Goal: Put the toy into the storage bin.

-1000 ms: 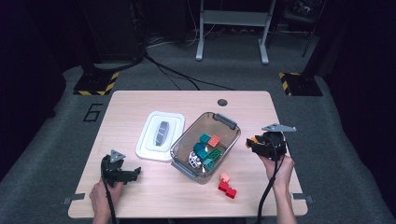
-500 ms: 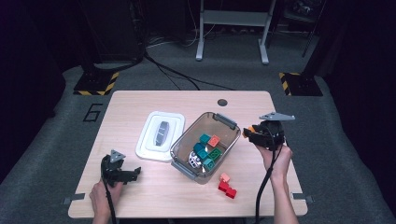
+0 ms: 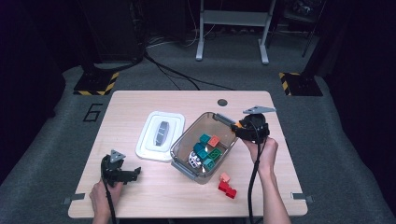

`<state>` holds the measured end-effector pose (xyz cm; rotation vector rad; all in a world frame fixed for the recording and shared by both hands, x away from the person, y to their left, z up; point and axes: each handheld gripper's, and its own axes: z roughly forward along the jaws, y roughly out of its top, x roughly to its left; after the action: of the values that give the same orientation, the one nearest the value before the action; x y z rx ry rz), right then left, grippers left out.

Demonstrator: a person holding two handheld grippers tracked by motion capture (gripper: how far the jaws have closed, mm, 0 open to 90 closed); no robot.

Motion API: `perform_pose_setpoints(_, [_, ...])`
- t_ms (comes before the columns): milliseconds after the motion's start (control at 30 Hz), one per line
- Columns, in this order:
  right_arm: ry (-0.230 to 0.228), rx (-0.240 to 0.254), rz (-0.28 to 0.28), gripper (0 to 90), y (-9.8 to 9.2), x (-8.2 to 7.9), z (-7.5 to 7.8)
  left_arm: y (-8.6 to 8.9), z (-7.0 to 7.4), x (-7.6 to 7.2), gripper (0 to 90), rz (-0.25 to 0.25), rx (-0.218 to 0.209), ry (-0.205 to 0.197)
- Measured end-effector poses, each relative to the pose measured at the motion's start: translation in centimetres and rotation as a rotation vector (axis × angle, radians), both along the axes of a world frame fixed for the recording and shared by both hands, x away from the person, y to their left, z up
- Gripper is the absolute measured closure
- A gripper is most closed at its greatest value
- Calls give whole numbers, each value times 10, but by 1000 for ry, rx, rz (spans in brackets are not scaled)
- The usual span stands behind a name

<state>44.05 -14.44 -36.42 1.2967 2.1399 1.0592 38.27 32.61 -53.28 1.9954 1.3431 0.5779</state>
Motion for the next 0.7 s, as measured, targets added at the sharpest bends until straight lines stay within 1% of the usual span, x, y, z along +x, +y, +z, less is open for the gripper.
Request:
perform_pose_setpoints(100, [9, -7, 0, 587, 4, 5, -3, 0, 0, 0, 0, 0, 0, 0])
perform_pose_setpoints(200, [20, -27, -3, 586, 8, 9, -5, 0, 0, 0, 0, -1, 1, 0])
perform_pose_setpoints(267, [35, -29, -13, 586, 10, 12, -9, 0, 0, 0, 0, 0, 0, 0])
perform_pose_setpoints(367, [39, -38, -12, 586, 11, 14, -12, 0, 0, 0, 0, 0, 0, 0])
perform_pose_setpoints(567, [53, -62, -27, 586, 14, 14, -17, 0, 0, 0, 0, 0, 0, -1])
perform_pose_setpoints(600, [44, -71, -19, 585, 14, 14, -17, 0, 0, 0, 0, 0, 0, 0])
perform_pose_setpoints(633, [48, -75, -28, 584, 16, 13, -18, 0, 0, 0, 0, 0, 1, 0])
perform_pose_setpoints(700, [49, -92, -27, 581, 17, 13, -18, 0, 0, 0, 0, 0, 0, 0])
